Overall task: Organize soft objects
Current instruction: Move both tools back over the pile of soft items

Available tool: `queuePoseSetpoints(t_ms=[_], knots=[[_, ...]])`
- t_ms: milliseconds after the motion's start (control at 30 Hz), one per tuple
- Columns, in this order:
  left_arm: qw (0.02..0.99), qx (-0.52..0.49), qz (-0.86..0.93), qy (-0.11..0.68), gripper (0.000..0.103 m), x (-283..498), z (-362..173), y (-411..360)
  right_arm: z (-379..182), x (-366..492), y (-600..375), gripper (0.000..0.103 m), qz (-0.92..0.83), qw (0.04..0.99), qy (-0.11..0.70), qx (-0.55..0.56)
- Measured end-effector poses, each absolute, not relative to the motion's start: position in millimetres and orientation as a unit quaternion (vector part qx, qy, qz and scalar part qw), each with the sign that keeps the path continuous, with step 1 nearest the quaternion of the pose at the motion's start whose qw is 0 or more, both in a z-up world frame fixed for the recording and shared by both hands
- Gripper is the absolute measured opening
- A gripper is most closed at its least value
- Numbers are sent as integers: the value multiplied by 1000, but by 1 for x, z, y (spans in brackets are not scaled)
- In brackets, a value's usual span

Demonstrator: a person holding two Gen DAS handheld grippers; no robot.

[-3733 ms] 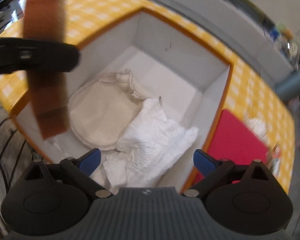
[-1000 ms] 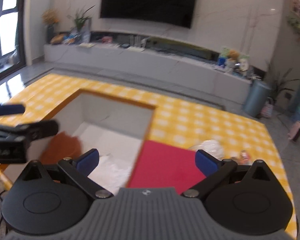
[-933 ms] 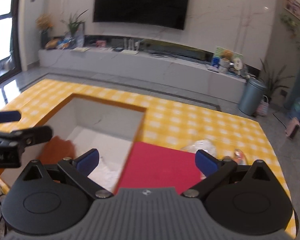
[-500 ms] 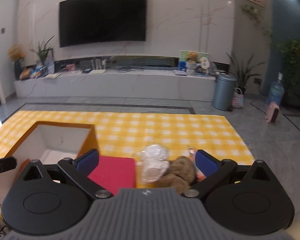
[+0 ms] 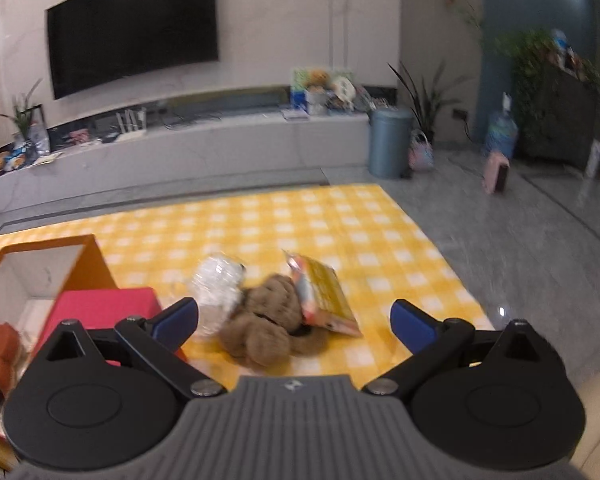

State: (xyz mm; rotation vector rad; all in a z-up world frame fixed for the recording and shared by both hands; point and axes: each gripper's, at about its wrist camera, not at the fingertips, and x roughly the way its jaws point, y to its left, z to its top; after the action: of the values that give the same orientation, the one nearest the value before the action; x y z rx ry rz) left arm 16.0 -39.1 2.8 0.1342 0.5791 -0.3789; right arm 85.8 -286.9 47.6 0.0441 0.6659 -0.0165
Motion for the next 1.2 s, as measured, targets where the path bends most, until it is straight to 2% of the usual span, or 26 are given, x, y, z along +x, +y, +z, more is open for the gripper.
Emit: queuePoseSetpoints(t_ms=[367,600,967,1067,1200], knots=[[875,138,-258,386,103,31,-50,-128,-13,113,-308,100,2,908,417,54],[831,137,-268,468,103,60,-78,-149,-38,125,-304,100,-39,894,447,18],[795,86,-214,561,103,97,-104,-155,-48,129,-315,100,-50,885,461,33],[796,91,-195,566,95,99,-113,-160,-48,128,-315,100,-48,886,461,34],[796,79,-182,572,91,105,-121,-162,-48,128,-315,100,-48,885,461,35]])
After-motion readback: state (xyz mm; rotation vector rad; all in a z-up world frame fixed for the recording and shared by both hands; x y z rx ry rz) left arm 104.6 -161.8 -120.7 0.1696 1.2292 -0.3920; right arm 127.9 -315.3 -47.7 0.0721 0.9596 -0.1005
